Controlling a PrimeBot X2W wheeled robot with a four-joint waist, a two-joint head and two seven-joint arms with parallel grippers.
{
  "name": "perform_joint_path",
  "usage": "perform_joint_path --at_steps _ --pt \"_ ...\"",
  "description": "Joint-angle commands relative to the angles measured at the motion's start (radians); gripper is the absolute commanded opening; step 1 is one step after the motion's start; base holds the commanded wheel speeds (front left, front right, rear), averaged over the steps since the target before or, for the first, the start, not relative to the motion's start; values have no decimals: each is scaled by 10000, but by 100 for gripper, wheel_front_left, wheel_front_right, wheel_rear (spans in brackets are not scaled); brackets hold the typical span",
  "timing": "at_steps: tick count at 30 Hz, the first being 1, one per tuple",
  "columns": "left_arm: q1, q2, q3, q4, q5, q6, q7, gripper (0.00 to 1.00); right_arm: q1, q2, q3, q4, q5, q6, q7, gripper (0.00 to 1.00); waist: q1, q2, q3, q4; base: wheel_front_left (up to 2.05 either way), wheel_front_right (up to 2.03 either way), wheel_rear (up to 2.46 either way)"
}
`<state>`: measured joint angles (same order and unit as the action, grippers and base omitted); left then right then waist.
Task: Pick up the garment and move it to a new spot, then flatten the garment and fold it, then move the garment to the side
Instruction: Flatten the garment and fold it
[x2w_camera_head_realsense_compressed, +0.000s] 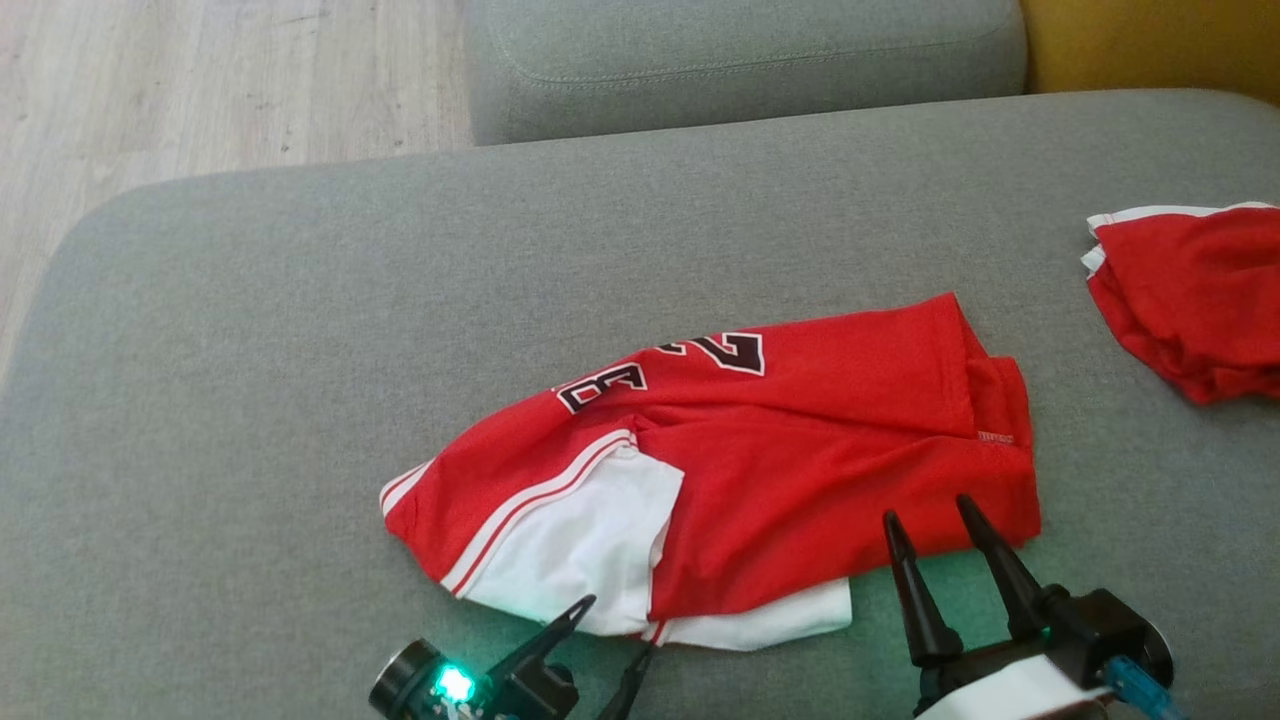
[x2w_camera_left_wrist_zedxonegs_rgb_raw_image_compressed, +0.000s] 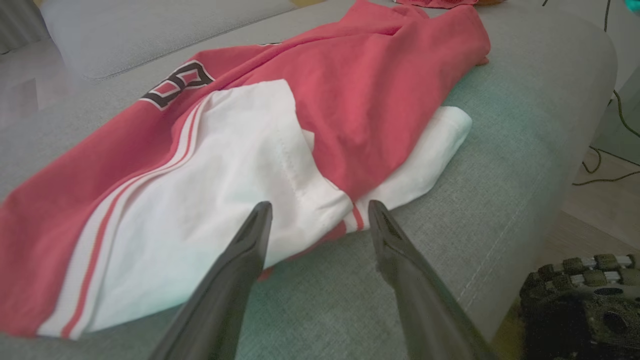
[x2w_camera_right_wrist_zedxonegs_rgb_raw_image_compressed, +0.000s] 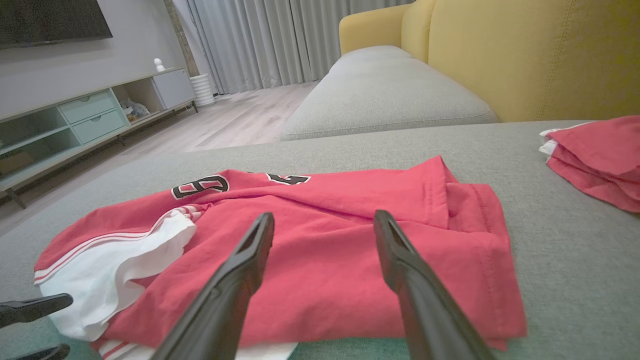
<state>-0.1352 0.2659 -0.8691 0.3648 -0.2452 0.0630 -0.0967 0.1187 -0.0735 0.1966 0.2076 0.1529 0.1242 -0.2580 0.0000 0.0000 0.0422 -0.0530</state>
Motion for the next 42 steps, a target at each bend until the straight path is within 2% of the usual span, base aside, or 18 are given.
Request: perform_joint_path --at_steps 1,15,16,17,18,20,21,27,31,35,42 --pt "-191 116 291 -242 60 119 -93 100 -86 -140 268 -248 42 65 -38 100 0 0 -16 -19 0 0 0" --pt "-927 -428 -7 862 419 369 -494 100 -170 -301 424 -264 86 65 -38 100 0 0 162 -397 0 0 0" --pt "-969 -457 -3 940 420 393 -532 85 -169 -314 417 -268 84 65 -38 100 0 0 173 -416 0 0 0" --pt "-969 -457 -3 940 420 393 -532 85 -169 -314 417 -268 84 65 -38 100 0 0 173 -416 0 0 0" --pt "-1004 -480 -2 1012 420 411 -565 58 -165 -324 408 -269 82 65 -38 100 0 0 180 -436 0 0 0" --pt "-1048 -506 -4 1136 409 437 -620 16 -150 -345 392 -273 83 65 -38 100 0 0 184 -463 0 0 0" --pt "-1057 -507 -8 1184 399 438 -643 0 -144 -350 380 -270 85 65 -38 100 0 0 181 -470 0 0 0" --pt "-953 -370 9 1083 257 440 -660 0 -33 -320 256 -273 70 65 -38 100 0 0 95 -362 0 0 0" --pt "-821 -49 189 493 232 706 -802 0 82 -255 136 -269 70 65 -38 100 0 0 5 -157 0 0 0" --pt "-623 565 667 -613 256 1334 -913 0 253 -207 -126 -198 103 65 -38 100 0 0 -76 86 0 0 0" --pt "-433 1990 1948 -2635 414 2573 -1121 0 447 -29 -1045 -270 805 65 -38 100 0 0 -60 447 0 0 0"
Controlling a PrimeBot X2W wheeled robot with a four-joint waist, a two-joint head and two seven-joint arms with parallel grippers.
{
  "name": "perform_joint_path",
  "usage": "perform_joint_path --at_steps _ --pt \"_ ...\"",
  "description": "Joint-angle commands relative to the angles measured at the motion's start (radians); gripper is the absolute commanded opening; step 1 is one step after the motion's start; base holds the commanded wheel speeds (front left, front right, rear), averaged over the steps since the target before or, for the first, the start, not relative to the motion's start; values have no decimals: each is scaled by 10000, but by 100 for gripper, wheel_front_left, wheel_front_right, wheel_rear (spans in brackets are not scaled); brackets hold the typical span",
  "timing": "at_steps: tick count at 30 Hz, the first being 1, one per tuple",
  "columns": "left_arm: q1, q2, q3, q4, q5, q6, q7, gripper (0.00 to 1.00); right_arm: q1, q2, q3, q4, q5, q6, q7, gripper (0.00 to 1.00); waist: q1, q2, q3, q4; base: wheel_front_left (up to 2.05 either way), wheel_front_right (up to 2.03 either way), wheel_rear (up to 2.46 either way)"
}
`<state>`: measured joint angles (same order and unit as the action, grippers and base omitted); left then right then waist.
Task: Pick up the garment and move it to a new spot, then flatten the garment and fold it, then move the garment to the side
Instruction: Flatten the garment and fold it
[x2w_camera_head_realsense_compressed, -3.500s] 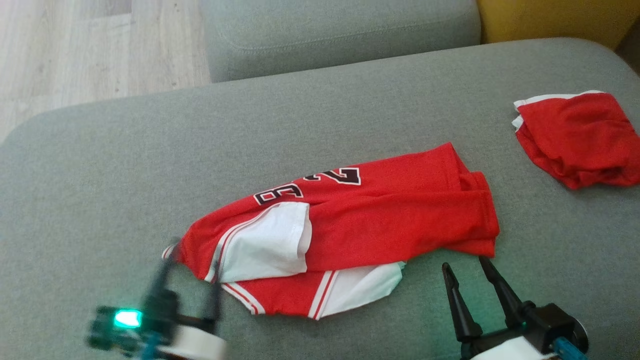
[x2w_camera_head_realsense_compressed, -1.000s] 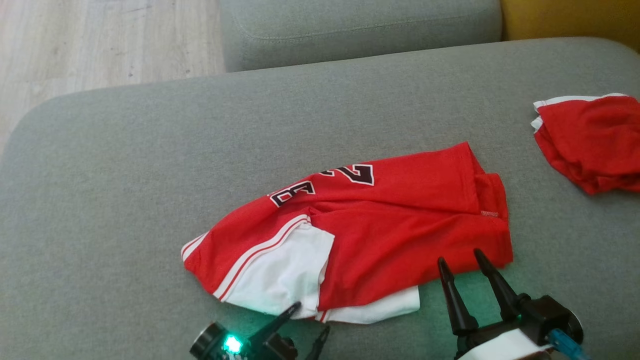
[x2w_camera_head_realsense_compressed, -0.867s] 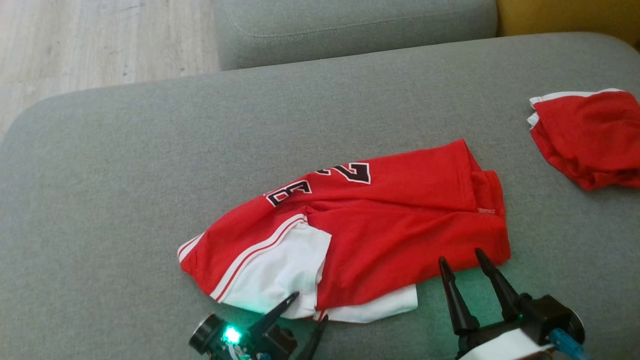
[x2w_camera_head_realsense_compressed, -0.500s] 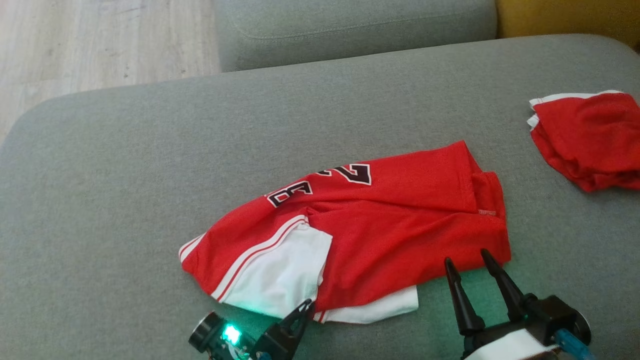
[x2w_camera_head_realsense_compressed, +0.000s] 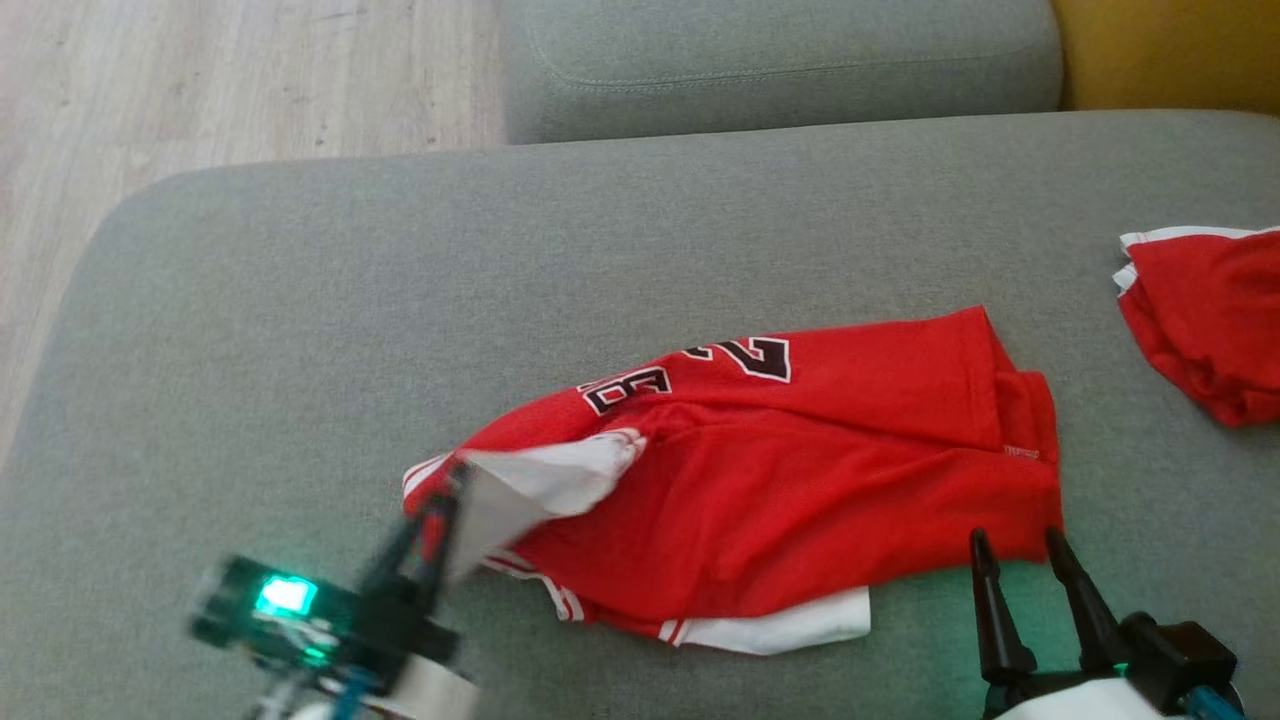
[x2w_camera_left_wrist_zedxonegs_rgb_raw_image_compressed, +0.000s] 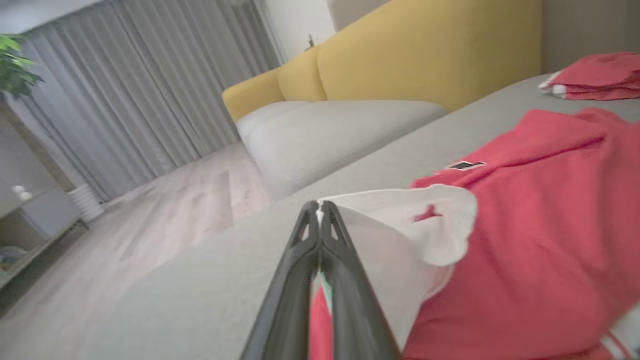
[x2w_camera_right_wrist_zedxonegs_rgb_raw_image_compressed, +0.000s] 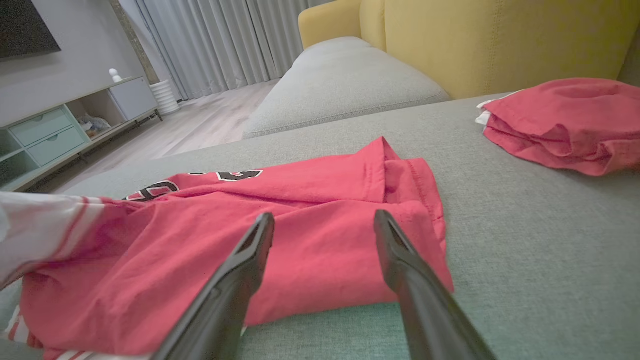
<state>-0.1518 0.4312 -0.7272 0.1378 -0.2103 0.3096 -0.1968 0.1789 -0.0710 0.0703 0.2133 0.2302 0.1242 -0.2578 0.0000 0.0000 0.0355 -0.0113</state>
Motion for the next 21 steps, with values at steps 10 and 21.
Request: perform_joint_path --at_steps 10,21 --pt "169 2052 2084 -1895 -44 1211 388 0 -157 -424 129 -245 259 65 -40 100 0 0 305 165 0 0 0" --pt "579 2692 2967 -2196 -365 1779 384 0 -342 -758 384 -100 401 65 -40 100 0 0 619 299 0 0 0"
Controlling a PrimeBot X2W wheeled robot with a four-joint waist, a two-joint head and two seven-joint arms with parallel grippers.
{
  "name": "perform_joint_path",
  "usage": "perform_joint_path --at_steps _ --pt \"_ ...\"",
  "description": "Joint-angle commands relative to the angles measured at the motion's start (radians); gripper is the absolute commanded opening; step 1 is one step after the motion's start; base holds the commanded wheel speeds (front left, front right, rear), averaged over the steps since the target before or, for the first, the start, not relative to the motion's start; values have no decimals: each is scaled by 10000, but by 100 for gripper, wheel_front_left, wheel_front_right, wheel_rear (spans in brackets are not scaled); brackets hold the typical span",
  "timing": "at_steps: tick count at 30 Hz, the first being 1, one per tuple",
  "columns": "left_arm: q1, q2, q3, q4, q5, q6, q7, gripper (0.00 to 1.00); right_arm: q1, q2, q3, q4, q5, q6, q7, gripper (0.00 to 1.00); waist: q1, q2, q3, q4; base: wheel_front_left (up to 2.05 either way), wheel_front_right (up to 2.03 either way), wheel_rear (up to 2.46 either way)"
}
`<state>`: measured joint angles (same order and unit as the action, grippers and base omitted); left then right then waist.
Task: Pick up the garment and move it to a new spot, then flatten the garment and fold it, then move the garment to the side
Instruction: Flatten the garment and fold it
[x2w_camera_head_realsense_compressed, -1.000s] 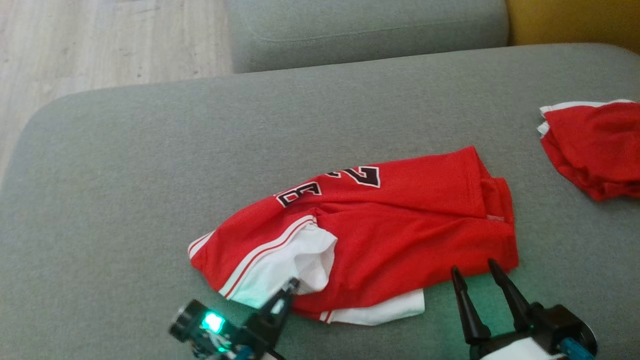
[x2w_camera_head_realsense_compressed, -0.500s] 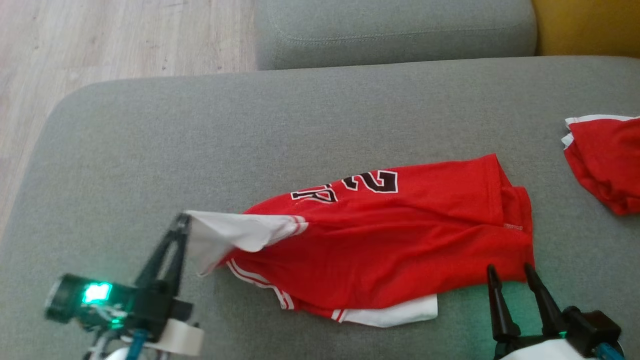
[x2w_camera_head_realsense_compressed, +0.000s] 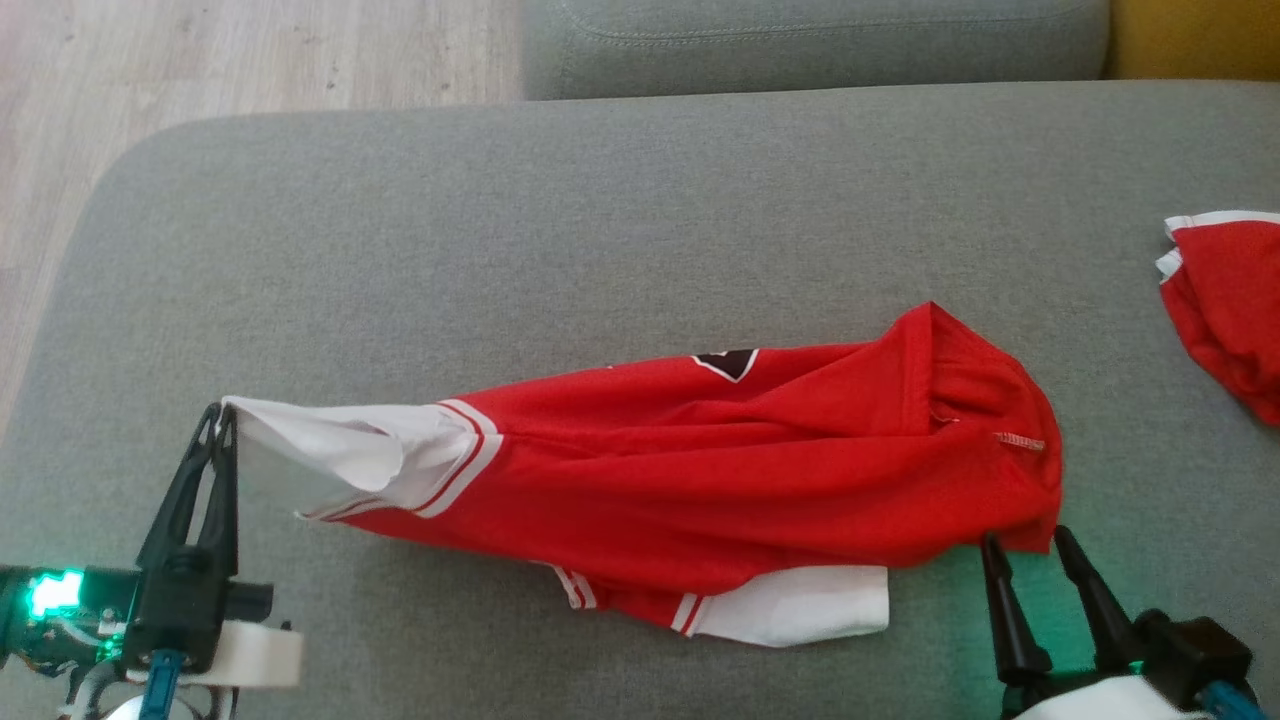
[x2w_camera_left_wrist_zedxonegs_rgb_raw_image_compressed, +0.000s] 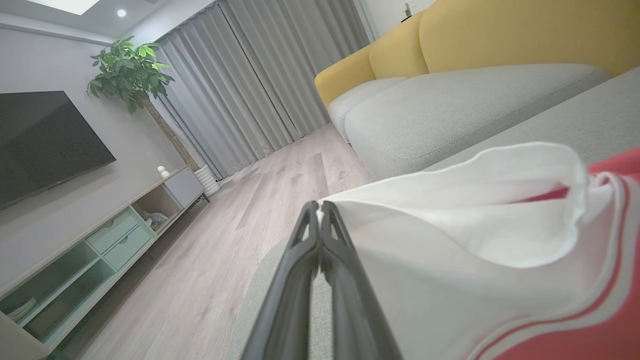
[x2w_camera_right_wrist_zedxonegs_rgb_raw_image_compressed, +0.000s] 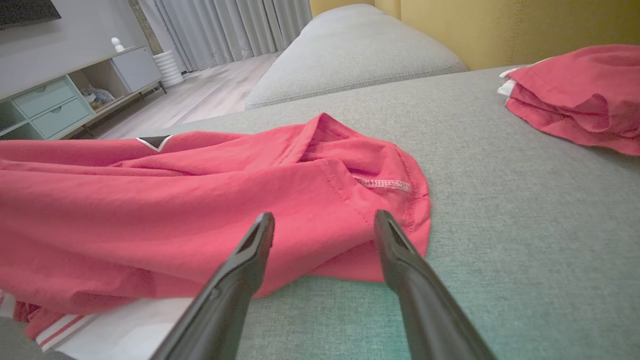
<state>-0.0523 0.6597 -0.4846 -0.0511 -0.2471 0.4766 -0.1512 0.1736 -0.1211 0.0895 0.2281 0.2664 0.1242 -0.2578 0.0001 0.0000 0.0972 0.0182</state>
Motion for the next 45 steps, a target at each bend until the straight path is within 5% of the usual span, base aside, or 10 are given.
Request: perform_joint_path --at_steps 1,14,21,23,30,37,45 --pt "-410 416 542 -315 -21 91 -76 0 -352 -301 218 -219 77 65 -40 100 -1 0 21 20 0 0 0" --pt "-1019 287 279 -262 9 -226 -74 0 -1956 -1089 612 947 520 65 -40 100 -1 0 409 409 0 0 0" --pt "-1442 215 -21 -268 160 -477 68 0 -2829 -1642 1648 2893 838 65 185 100 -1 0 474 774 0 0 0" --pt "-1537 150 -118 -253 182 -537 102 0 -2978 -1819 2100 3121 1142 65 236 0 -1 0 447 811 0 0 0" --pt "-2076 68 -348 -197 351 -815 8 0 -3782 -2675 2589 2753 1966 65 3 0 -1 0 354 634 0 0 0" --pt "-3773 -124 -232 -256 818 -1045 -604 0 -5333 -3413 91 862 892 65 -36 0 -1 0 308 60 0 0 0" --pt "-3553 -273 -355 -575 510 -1206 -771 0 -2956 -3893 -348 -1155 457 65 11 0 -1 0 367 -175 0 0 0"
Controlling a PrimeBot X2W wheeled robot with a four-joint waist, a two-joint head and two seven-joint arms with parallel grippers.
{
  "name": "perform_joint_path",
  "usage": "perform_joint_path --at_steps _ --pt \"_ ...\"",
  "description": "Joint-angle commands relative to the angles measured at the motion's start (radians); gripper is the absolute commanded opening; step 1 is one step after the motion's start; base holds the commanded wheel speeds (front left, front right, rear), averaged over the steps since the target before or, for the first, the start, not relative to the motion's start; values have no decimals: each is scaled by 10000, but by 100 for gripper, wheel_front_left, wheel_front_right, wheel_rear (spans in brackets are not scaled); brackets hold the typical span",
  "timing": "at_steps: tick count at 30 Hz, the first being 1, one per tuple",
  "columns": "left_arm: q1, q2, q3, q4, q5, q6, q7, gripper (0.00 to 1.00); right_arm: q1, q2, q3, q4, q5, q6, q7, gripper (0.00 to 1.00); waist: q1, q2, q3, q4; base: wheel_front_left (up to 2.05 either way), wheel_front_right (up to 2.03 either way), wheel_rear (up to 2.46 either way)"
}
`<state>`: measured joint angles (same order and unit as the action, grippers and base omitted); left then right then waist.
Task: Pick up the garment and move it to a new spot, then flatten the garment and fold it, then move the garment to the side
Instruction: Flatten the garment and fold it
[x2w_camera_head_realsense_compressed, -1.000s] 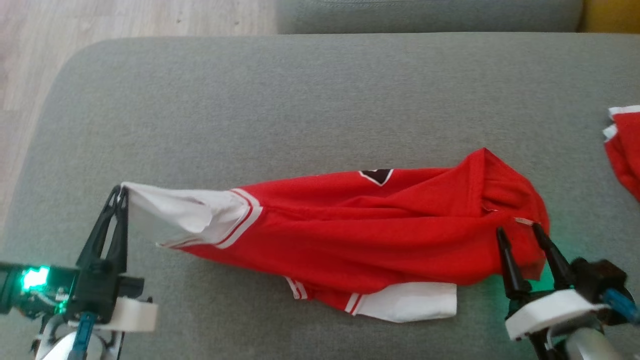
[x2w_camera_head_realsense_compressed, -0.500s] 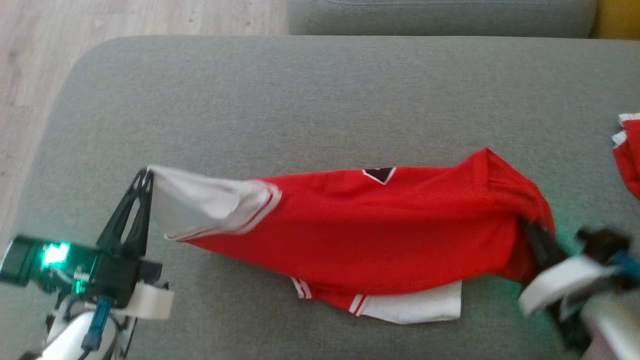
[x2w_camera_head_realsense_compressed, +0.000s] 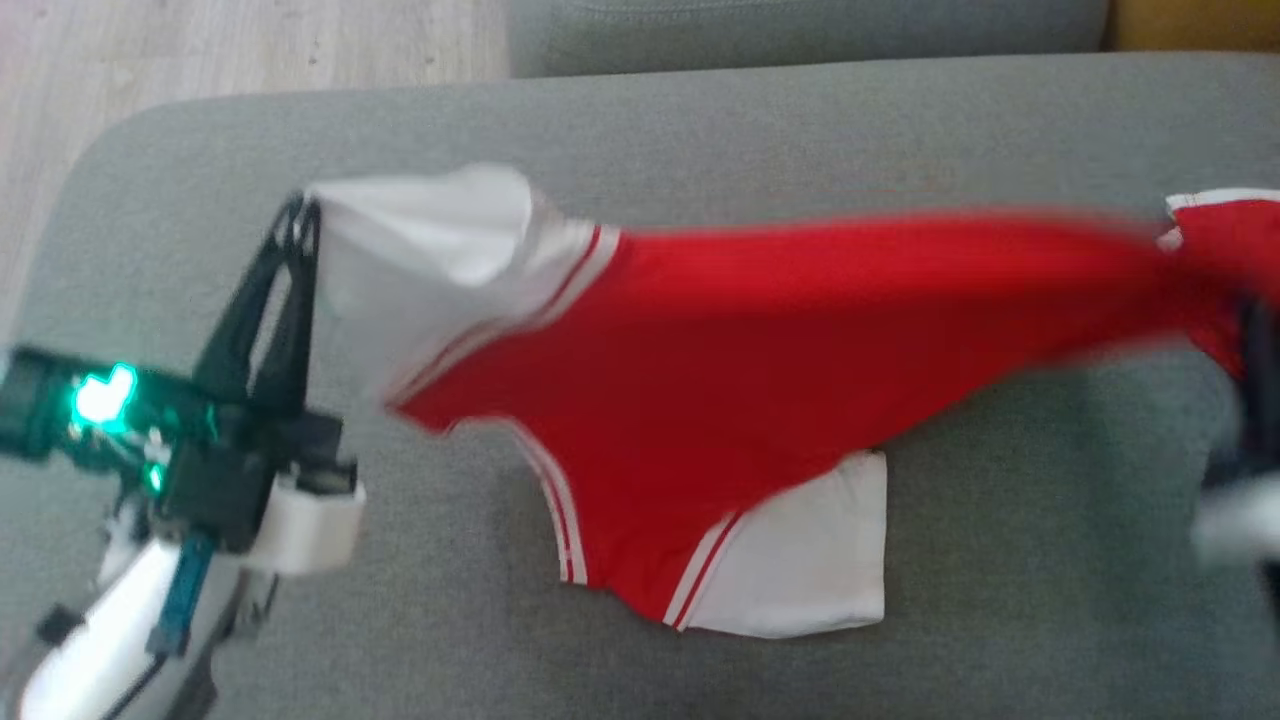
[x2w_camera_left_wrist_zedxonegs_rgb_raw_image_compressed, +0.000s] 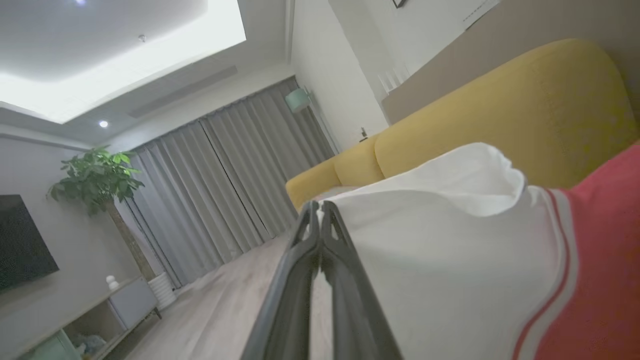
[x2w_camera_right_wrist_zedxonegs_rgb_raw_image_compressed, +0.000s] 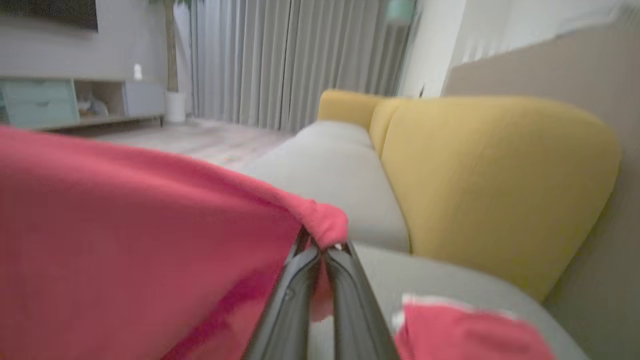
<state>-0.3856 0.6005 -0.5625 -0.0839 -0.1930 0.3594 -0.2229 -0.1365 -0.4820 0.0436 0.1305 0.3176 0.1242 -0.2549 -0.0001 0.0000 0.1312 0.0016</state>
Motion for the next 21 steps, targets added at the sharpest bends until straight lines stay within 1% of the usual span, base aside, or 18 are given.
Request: perform_joint_path --at_steps 1,4,6,8,10,12,14,17,21 --pt "39 352 390 -307 -109 -8 -22 0 839 -260 73 -488 -173 65 97 0 1 0 75 -25 0 0 0" --pt "1007 510 358 -448 -325 218 23 0 2936 400 -231 -1389 -420 65 426 0 1 0 205 -94 0 0 0" --pt "1697 595 395 -547 -484 458 17 0 4062 874 -168 -1728 -325 65 570 0 1 0 280 -142 0 0 0" --pt "2313 652 426 -628 -632 672 0 0 4872 1039 91 -1724 -147 65 602 0 1 0 336 -155 0 0 0" --pt "2811 686 463 -700 -760 860 -20 0 5431 973 596 -1654 137 65 853 1 1 0 360 -154 0 0 0" --pt "3154 711 461 -782 -840 962 -40 0 5782 747 1058 -1728 814 65 1266 100 1 0 347 -97 0 0 0" --pt "3337 701 405 -862 -884 976 -54 0 5953 521 995 -2018 1610 65 1504 100 1 0 322 -3 0 0 0" --pt "3412 661 367 -929 -905 1002 -73 0 5959 -10 759 -2722 2779 65 1841 100 1 0 295 95 0 0 0" --pt "3365 633 413 -864 -912 1059 -103 0 5352 -737 716 -3286 4008 65 2238 100 1 0 324 237 0 0 0"
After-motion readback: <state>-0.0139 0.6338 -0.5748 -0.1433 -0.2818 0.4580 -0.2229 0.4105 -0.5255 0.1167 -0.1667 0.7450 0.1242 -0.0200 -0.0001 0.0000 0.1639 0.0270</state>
